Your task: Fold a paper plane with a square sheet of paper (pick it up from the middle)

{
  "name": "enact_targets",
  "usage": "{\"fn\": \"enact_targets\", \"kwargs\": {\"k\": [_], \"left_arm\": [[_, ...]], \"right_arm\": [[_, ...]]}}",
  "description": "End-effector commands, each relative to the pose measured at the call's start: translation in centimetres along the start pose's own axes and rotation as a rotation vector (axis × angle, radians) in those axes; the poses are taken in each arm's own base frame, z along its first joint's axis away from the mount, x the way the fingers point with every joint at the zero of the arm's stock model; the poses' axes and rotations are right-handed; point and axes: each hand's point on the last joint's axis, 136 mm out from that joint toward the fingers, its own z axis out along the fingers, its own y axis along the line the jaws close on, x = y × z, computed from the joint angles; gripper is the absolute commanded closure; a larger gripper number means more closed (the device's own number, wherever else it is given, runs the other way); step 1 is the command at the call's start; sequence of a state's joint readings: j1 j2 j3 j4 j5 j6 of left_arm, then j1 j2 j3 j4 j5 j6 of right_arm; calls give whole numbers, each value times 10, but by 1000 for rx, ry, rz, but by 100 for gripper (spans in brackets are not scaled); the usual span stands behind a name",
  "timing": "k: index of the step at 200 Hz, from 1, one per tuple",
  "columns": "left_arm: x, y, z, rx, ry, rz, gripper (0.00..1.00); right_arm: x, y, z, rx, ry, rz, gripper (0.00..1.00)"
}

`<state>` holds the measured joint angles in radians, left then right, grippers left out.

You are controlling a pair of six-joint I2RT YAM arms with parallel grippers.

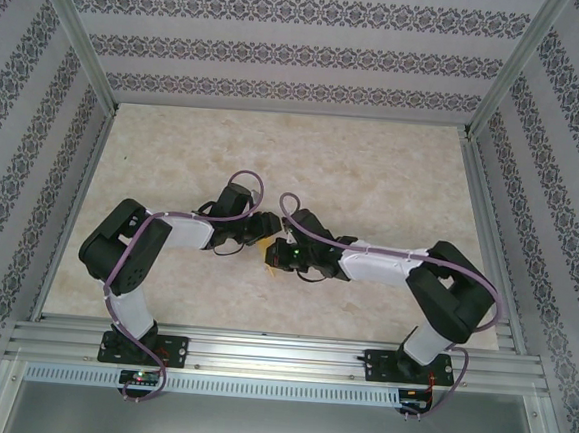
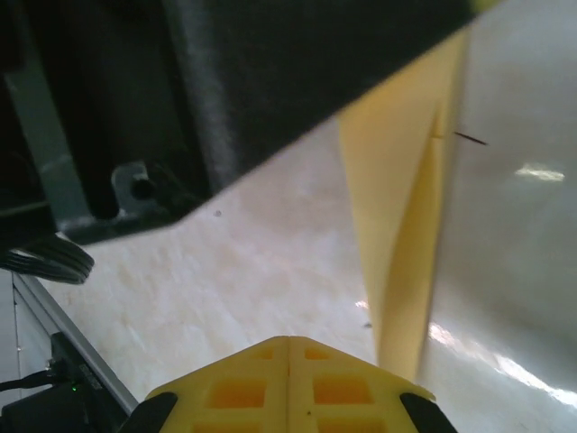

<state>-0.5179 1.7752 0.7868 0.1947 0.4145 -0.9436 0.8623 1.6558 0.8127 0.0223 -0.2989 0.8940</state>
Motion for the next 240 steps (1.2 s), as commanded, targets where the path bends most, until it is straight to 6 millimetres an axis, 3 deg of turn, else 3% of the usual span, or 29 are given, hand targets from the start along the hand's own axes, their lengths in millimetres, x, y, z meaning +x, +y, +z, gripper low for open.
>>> {"fn": "enact_targets", "kwargs": {"k": [1, 73, 126, 163, 191, 240], "left_arm": [[11, 33, 8, -100, 41, -14, 49], [12, 33, 8, -107, 47, -7, 50], [13, 35, 8, -114, 51, -8, 50], [13, 36, 8, -114, 54, -10, 50], [15, 39, 8, -126, 55, -17, 50], [15, 43, 10, -141, 57, -38, 51]], "right_arm": [[-5, 11, 12, -58, -1, 18, 97], [4, -28, 26, 18, 35, 71, 97], [27, -47, 33, 9, 92, 143, 96], [34, -43, 34, -40, 108, 156, 95], [44, -57, 33, 32, 141, 183, 95], [61, -39, 21, 15, 190, 104, 95]]}}
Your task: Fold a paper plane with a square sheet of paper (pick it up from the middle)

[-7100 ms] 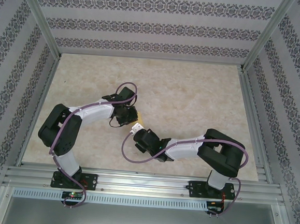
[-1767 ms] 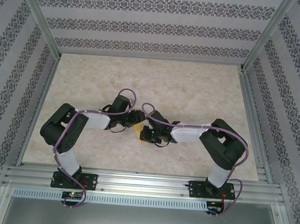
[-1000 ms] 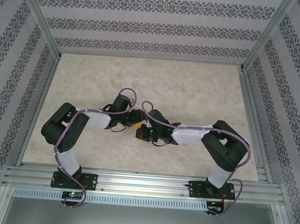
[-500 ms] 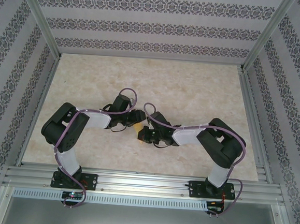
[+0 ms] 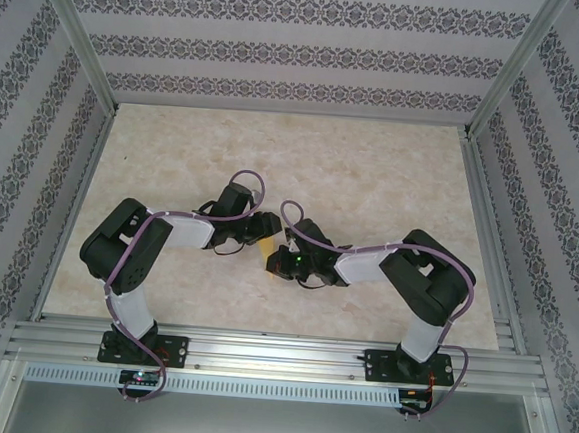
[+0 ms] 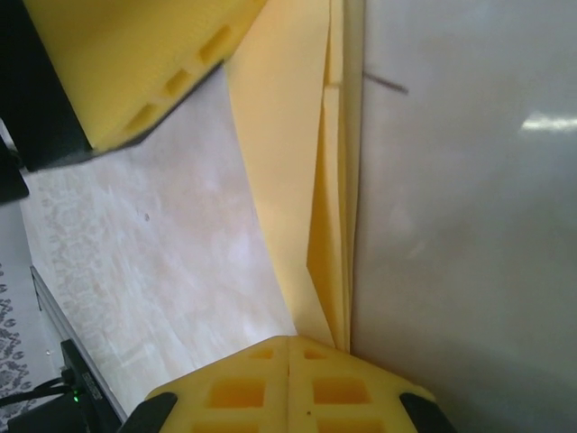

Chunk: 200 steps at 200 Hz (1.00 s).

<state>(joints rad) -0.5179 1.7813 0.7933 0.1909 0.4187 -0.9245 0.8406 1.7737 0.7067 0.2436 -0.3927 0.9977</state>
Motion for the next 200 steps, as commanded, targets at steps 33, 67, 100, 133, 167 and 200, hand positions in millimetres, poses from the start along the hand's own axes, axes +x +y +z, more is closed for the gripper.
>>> {"fn": "enact_targets", "kwargs": {"k": [33, 67, 100, 133, 167, 200], "left_arm": [[16, 44, 10, -142, 57, -62, 51], [17, 42, 9, -138, 60, -58, 51], [18, 39, 8, -125, 69, -50, 51], [17, 37, 9, -118, 70, -49, 51], [16, 36, 10, -118, 73, -49, 51], [18, 35, 8, -118, 80, -48, 51]], "right_arm": [[51, -35, -1, 113, 150, 32, 95], [53, -35, -6, 95, 136, 50, 95], [24, 10, -24, -30, 53, -13, 94], [-6, 54, -32, -110, -18, -72, 91], [-31, 58, -24, -101, -78, -49, 92], [-25, 68, -29, -156, -47, -38, 88]]}}
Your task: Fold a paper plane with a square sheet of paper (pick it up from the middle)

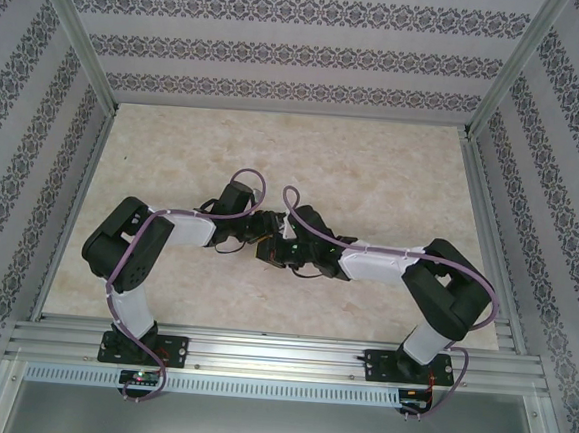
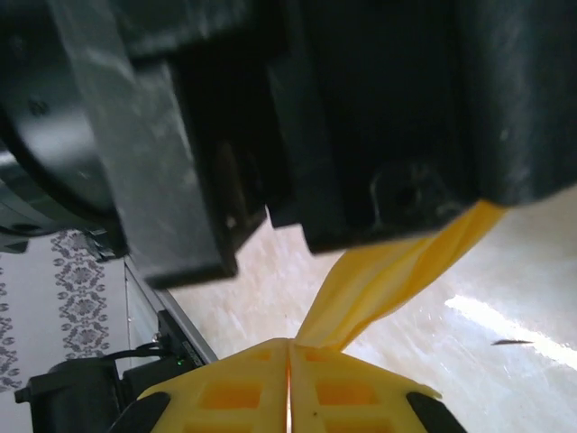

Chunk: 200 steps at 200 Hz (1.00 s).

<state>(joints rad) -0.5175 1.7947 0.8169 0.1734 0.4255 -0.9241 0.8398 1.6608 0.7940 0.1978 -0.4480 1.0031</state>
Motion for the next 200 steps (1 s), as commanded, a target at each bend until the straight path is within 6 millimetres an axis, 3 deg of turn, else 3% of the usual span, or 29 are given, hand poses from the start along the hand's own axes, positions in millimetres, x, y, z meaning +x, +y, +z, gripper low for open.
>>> {"fn": "enact_targets", "kwargs": {"k": [1, 18, 51, 80, 115, 172, 200], "left_arm": [[20, 38, 6, -117, 71, -45, 51], [20, 38, 6, -118, 72, -44, 51], [20, 37, 6, -116, 71, -47, 51], [20, 38, 5, -119, 71, -41, 51], [20, 38, 6, -120, 73, -44, 51], [19, 32, 6, -102, 76, -41, 51], [18, 31, 5, -98, 76, -41, 50]], "right_arm": [[-6, 0, 0, -7, -16, 18, 87], [11, 10, -8, -9, 9, -12, 85], [36, 3, -31, 31, 8, -32, 82], [19, 1, -48, 49, -71, -44, 79], [-7, -8, -22, 83, -97, 1, 93], [-30, -17, 11, 77, -120, 71, 94], [-28, -43, 24, 120, -85, 109, 93]]}}
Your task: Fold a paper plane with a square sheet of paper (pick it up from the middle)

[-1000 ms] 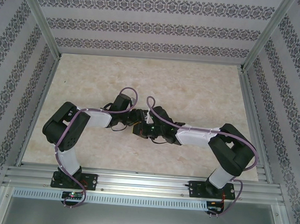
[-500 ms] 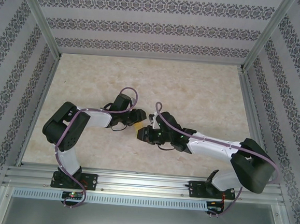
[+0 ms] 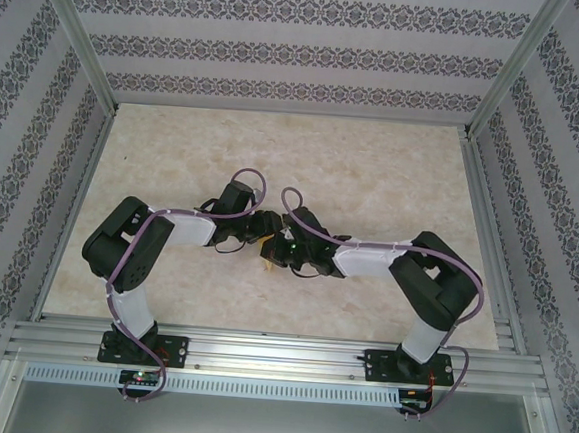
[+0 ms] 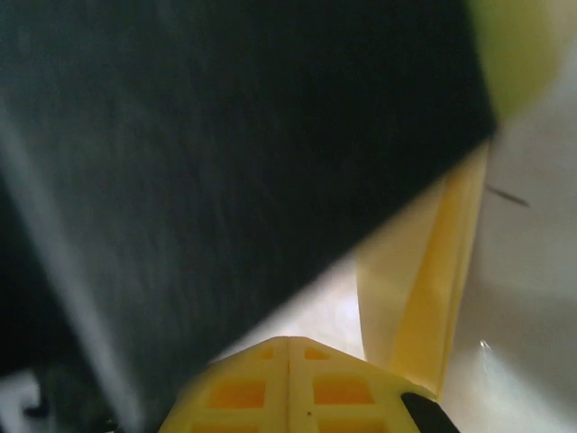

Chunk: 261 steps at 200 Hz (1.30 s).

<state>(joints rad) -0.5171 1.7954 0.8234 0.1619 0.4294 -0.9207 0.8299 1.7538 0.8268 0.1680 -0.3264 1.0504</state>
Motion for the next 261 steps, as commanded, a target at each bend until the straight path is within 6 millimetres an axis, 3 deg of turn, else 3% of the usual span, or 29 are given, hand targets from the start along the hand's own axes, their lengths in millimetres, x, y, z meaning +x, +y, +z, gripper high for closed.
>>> {"fn": "enact_targets", "kwargs": {"k": [1, 51, 83, 104, 146, 178, 209, 235, 261], "left_arm": [[18, 31, 5, -96, 70, -43, 50], [19, 33, 6, -103, 74, -41, 50], [19, 33, 6, -102, 75, -40, 50], [20, 33, 6, -103, 76, -44, 50], [19, 32, 6, -100, 74, -53, 50], [19, 32, 7, -93, 75, -59, 50], [18, 29, 6, -84, 70, -59, 50], [16, 25, 4, -73, 63, -53, 50], [14, 19, 0, -67, 57, -34, 49]], "right_arm": [[-12, -3, 10, -17, -13, 24, 93], [29, -59, 15, 89, 89, 63, 94], [39, -74, 9, 124, 108, 75, 94], [32, -61, 8, 96, 104, 59, 94], [1, -1, -7, -41, 11, 5, 92], [-16, 12, -6, -73, -34, -3, 90], [-14, -1, 15, -70, 1, 36, 90], [3, -40, 27, 17, 39, 84, 91], [24, -80, 19, 114, 63, 109, 98]]}}
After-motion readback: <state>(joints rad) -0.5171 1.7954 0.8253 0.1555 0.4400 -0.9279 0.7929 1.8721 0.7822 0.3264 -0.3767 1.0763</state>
